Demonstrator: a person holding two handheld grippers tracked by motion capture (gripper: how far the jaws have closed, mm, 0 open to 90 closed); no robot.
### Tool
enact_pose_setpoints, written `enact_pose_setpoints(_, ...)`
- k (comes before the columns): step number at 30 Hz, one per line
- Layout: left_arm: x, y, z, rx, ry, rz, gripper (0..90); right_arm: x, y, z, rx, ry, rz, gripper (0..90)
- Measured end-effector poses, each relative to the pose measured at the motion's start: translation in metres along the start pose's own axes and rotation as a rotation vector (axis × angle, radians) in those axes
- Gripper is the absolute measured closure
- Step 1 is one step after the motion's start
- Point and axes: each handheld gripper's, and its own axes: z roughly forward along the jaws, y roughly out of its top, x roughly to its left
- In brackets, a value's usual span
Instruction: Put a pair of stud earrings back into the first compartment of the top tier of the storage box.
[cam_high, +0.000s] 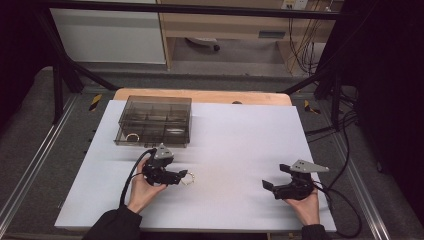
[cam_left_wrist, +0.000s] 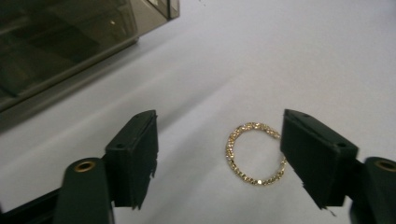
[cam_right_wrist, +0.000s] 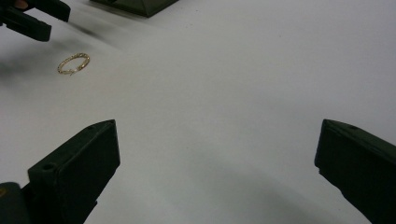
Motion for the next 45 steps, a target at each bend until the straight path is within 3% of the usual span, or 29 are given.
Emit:
enact_pose_setpoints(8, -0.008, 0.0, 0.016, 0.05, -0.006, 0.022, 49.4, 0.0, 0.0, 0.0, 0.001, 0.0, 0.001, 0.6)
enact_pose_setpoints(20, -0.009, -0.004, 0.027, 0.074, -0.001, 0.03, 71.4, 0.0, 0.0, 0.0, 0.0, -0.001, 0.003, 0.6)
enact_pose_setpoints(31, -0.009, -0.005, 0.029, 0.074, 0.007, 0.028, 84.1, 0.0, 0.0, 0.0, 0.002, 0.0, 0.004, 0.6)
enact_pose_setpoints(45, -0.008, -0.004, 0.025, 0.06, 0.003, 0.012, 85.8, 0.0, 0.0, 0.0, 0.003, 0.001, 0.002, 0.6)
